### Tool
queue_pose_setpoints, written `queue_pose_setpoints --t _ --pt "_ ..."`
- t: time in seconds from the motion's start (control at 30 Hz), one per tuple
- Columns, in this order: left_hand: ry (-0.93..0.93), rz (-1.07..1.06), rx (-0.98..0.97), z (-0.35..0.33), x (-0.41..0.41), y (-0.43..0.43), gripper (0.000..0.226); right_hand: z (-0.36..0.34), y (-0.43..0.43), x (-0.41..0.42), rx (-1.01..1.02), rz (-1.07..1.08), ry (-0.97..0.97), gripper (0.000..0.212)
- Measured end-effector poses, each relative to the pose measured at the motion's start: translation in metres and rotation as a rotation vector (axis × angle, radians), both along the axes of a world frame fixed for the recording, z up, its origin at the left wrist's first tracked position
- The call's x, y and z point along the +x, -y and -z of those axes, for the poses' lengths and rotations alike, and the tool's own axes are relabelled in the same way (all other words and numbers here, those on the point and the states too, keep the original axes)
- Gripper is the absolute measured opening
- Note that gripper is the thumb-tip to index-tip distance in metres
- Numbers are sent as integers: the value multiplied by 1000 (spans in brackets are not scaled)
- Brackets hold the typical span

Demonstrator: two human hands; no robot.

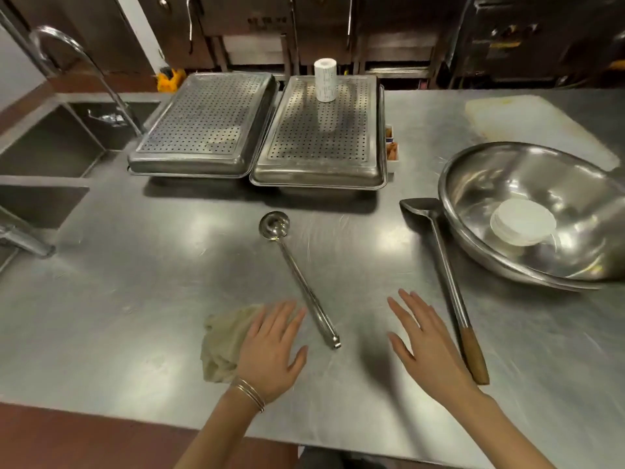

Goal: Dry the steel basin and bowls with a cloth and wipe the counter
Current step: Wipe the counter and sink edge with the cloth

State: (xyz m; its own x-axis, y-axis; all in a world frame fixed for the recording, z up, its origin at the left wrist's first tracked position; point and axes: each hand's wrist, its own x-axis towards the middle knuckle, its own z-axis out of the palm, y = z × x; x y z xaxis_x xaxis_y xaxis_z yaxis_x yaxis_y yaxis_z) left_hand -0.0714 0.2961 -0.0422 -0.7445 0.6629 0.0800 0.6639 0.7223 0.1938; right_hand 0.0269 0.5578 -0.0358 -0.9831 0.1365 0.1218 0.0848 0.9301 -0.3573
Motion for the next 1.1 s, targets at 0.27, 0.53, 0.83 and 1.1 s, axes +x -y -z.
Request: queue_pose_setpoints --t 0.27,0.53,0.83,1.1 --pt "1 -201 47 18 18 78 57 19 60 -26 -26 -226 111 56" --pt "0 -219 -19 32 -19 167 58 24 140 -61 -59 -266 97 48" --pt "135 7 -169 72 -85 235 64 51 288 -138 -126 40 417 74" --pt "174 66 -136 105 -116 242 64 97 316 -98 81 187 263 53"
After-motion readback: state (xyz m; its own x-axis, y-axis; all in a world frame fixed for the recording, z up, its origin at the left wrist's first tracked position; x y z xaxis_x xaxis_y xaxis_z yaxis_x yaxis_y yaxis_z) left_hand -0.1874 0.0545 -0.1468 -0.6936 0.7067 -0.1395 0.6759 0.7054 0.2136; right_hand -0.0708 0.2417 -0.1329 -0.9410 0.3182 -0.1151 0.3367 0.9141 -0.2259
